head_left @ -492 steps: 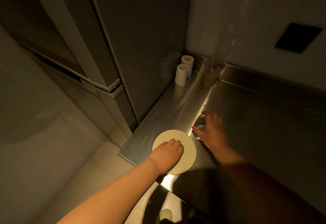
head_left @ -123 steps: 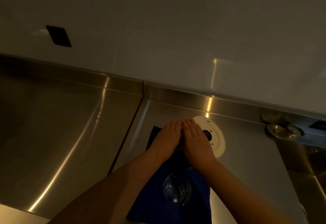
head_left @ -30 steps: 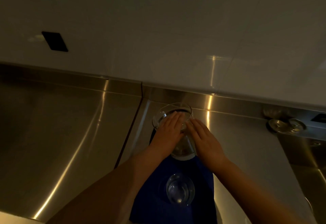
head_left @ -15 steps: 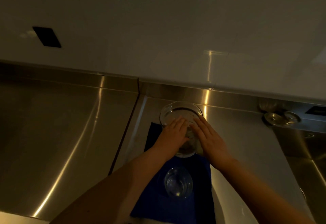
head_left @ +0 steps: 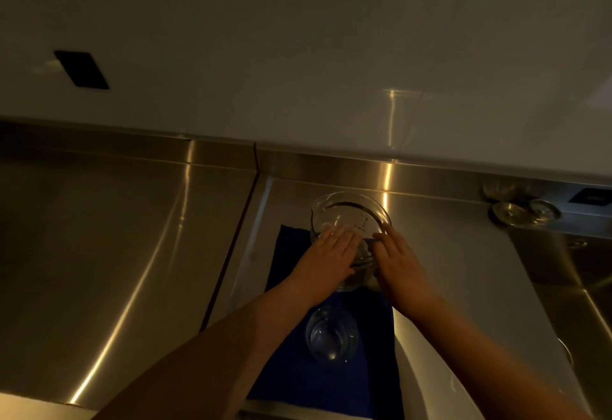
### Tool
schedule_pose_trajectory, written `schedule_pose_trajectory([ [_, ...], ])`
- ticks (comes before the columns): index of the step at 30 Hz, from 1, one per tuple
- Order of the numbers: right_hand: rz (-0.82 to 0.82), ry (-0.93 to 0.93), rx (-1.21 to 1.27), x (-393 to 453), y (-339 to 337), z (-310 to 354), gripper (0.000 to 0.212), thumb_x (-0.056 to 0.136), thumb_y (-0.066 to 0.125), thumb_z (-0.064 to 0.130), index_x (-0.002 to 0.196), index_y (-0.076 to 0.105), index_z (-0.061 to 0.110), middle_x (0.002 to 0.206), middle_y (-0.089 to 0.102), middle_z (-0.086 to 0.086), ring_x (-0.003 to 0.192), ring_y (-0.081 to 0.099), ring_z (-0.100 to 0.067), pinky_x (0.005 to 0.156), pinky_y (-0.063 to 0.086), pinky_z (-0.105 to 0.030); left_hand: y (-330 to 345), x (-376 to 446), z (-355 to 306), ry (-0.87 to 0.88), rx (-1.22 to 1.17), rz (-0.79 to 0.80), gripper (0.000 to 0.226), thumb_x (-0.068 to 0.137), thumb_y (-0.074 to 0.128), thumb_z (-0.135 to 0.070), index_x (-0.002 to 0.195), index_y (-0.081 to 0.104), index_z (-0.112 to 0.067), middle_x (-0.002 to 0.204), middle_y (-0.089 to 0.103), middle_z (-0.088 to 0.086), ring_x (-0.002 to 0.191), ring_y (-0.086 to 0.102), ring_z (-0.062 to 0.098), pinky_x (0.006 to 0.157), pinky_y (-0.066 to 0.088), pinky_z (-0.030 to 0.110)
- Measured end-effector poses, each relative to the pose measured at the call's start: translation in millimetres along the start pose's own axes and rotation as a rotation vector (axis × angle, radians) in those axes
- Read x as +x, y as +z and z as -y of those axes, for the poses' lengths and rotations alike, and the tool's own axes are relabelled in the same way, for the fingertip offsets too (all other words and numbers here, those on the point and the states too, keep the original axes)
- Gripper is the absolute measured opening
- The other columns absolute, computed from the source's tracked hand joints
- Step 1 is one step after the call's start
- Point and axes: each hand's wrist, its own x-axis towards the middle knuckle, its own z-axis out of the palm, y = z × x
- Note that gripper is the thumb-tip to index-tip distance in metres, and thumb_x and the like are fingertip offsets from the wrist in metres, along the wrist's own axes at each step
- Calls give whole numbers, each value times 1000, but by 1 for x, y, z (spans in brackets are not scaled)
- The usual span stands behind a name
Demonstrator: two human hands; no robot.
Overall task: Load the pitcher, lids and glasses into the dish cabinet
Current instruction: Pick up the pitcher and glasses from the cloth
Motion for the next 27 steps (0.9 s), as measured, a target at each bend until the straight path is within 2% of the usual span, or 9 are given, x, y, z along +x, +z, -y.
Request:
schedule_pose_trajectory([
  [2, -15, -47, 2, 4, 0, 0, 37, 63, 81, 13, 95, 67, 1, 99, 66, -16, 99, 61, -35, 95, 45, -43, -2, -6, -1, 16, 4, -18, 70, 98, 40, -40, 149, 7, -6, 156, 14, 14, 144, 8, 26, 118, -2, 38],
  [4, 17, -69, 10, 9, 2, 2, 36, 61, 83, 17, 89, 66, 5, 89, 66, -11, 86, 63, -28, 93, 46, -45, -5, -14, -4, 30, -8, -51, 68, 98, 40, -39, 149, 9, -5, 156, 16, 14, 144, 10, 25, 118, -2, 37],
  [7, 98, -70, 11, 11, 7, 4, 37, 67, 80, 26, 96, 65, 7, 91, 66, -9, 89, 62, -26, 101, 39, -51, -9, -24, -8, 17, -45, -73, 66, 99, 40, -37, 148, 11, -5, 156, 16, 13, 144, 8, 24, 118, -5, 35],
  [10, 165, -62, 27, 14, 7, 8, 37, 71, 77, 28, 100, 65, 8, 95, 68, -9, 94, 63, -28, 102, 38, -51, -12, -35, -11, -7, -87, -78, 66, 98, 43, -34, 148, 12, -4, 156, 16, 14, 145, 7, 24, 114, -14, 31],
  [13, 169, -84, 34, 17, 2, 10, 29, 69, 78, 20, 93, 66, 9, 84, 70, -9, 78, 65, -30, 85, 46, -41, -12, -46, -12, -29, -113, -69, 68, 98, 44, -33, 149, 8, -6, 157, 10, 13, 145, 1, 23, 111, -18, 28],
  [16, 153, -84, 62, 17, -1, 11, 12, 73, 73, 16, 80, 65, 10, 71, 67, -9, 66, 62, -32, 71, 43, -35, -8, -58, -18, -38, -98, -59, 69, 97, 45, -32, 149, 7, -8, 158, 3, 11, 145, -3, 22, 115, -7, 32],
  [18, 155, -68, 61, 18, 1, 9, 10, 79, 67, 21, 83, 65, 12, 75, 67, -10, 74, 61, -32, 74, 40, -34, -5, -67, -23, -29, -92, -51, 67, 96, 47, -30, 149, 11, -9, 158, 6, 11, 145, 2, 23, 116, 1, 34],
  [22, 157, -68, 75, 19, 4, 6, 13, 83, 61, 24, 90, 65, 14, 84, 68, -9, 84, 60, -31, 76, 34, -32, 1, -81, -35, -34, -177, -21, 56, 96, 48, -25, 146, 27, -11, 152, 27, 9, 139, 25, 23, 114, 16, 32],
  [27, 134, -66, 106, 17, 6, 6, 14, 86, 58, 24, 93, 65, 14, 88, 67, -8, 87, 60, -29, 78, 33, -32, 7, -91, -52, -98, -283, 40, 53, 97, 41, -39, 143, 35, -13, 147, 35, 6, 133, 31, 20, 107, 29, 33],
])
